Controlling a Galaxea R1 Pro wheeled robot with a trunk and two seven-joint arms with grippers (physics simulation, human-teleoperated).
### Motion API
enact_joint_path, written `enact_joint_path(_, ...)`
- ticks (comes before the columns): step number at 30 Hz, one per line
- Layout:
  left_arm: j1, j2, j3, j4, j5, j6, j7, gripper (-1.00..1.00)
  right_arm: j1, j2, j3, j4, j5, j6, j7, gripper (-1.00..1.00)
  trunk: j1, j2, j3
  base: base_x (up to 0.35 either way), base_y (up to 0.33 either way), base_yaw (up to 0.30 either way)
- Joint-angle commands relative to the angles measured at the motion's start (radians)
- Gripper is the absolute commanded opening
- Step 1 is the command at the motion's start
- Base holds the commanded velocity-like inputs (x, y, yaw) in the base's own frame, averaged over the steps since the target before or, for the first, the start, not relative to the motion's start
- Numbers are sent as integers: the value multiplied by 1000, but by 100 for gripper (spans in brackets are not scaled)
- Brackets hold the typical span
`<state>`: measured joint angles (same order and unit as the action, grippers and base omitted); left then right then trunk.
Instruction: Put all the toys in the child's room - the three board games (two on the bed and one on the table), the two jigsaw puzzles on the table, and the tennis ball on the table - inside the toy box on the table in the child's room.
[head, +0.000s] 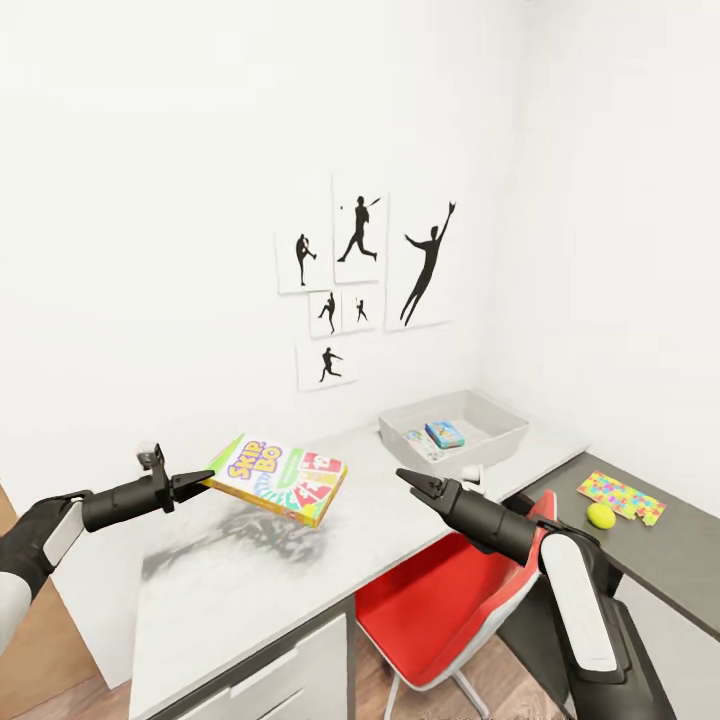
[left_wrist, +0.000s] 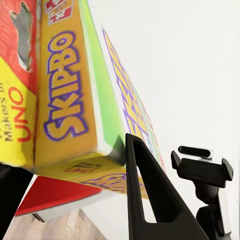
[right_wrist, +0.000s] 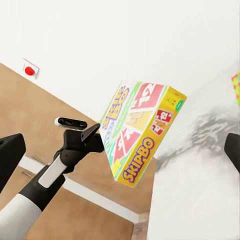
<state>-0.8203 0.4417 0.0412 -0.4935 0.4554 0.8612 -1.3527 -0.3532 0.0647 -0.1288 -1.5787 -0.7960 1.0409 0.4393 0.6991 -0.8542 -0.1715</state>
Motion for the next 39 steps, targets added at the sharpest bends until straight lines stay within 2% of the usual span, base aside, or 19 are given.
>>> enact_joint_path(1, 0, 0, 0, 0, 4, 10, -2, -100, 0, 1, -3, 0, 9, 5, 10, 100, -4, 6, 2, 0, 0, -277)
enact_joint_path(13, 0, -1, 0, 0, 4, 6, -2, -100, 5, 0, -3, 0, 9, 5, 10, 100, -50, 90, 44, 0, 0, -277)
enact_joint_path(25, 0, 2, 6, 0, 3, 4, -2, -100, 5, -2, -7, 0, 9, 5, 11, 100, -50, 90, 48, 0, 0, -277)
enact_joint_path(33, 0, 2, 8, 0, 3, 0, -2, -100, 5, -7, -58, 3, 10, 6, 11, 100, -50, 90, 51, 0, -1, -249)
enact_joint_path(36, 0, 2, 8, 0, 3, 0, -1, -100, 5, -24, -74, 4, 10, 6, 11, 100, -50, 90, 51, 10, -76, -67)
enact_joint_path(39, 1, 1, 8, 0, 3, -1, 0, -100, 5, -30, -79, 4, 11, 5, 10, 100, -50, 90, 51, 48, -173, -22)
